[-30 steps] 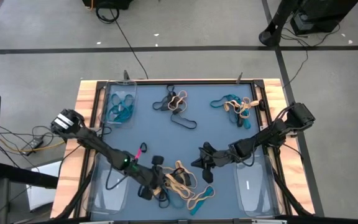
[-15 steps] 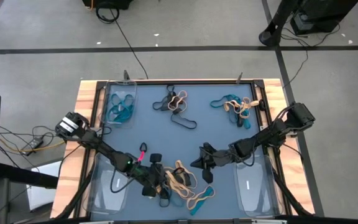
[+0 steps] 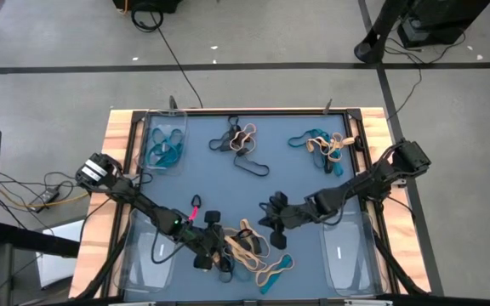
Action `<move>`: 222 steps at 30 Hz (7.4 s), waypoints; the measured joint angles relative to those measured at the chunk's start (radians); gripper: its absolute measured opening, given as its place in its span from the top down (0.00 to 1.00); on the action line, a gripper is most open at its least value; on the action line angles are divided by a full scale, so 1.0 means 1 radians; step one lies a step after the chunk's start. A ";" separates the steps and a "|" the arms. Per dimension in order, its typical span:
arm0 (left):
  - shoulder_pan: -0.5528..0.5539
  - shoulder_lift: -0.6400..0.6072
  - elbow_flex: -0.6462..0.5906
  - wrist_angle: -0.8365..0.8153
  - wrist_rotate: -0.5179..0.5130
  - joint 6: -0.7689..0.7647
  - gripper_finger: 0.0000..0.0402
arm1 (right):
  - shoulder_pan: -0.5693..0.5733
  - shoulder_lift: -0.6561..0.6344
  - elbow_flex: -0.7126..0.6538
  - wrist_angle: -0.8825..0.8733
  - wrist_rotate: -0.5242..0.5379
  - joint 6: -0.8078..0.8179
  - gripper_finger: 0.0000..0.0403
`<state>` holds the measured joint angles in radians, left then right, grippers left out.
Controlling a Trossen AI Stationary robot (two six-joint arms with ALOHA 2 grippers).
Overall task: Sort rubber bands into baskets
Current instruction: Put the blue rubber band into the top transparent bin
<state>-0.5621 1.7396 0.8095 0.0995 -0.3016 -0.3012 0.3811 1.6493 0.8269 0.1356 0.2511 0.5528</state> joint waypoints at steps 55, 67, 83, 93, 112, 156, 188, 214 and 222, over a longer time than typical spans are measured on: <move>0.799 -0.828 0.000 -1.077 -0.521 -0.250 0.95 | 0.140 0.001 -0.012 -0.003 0.072 0.077 0.92; 1.001 -0.810 0.000 -1.220 -0.438 -0.175 0.95 | 0.187 0.001 -0.012 -0.017 0.100 0.074 0.77; 1.133 -0.756 0.000 -1.293 -0.377 -0.148 0.66 | 0.207 0.001 -0.012 -0.102 -0.043 0.019 0.58; 1.093 -0.935 0.000 -1.079 -0.348 -0.044 0.51 | 0.222 0.001 -0.012 -0.135 -0.142 0.028 0.60; 0.693 -0.981 -0.175 -0.365 -0.070 -0.009 0.52 | 0.241 0.001 -0.012 -0.219 -0.205 -0.080 0.60; 0.157 -0.338 -0.273 0.485 -0.224 0.082 0.52 | 0.078 0.041 0.055 -0.046 -0.099 -0.085 0.98; 0.223 -0.115 -0.258 0.713 -0.214 -0.020 0.52 | -0.107 0.040 0.054 0.385 0.112 -0.320 0.98; 0.275 -0.350 -0.258 0.381 -0.129 -0.060 0.99 | -0.070 0.050 0.054 0.055 0.047 -0.078 0.67; 0.355 -0.588 -0.259 0.050 -0.258 -0.099 0.99 | -0.027 0.074 0.054 -0.023 0.142 0.002 0.64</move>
<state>-0.2073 1.1515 0.5510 0.1499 -0.5591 -0.4006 0.3545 1.7230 0.8810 0.1125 0.3935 0.5552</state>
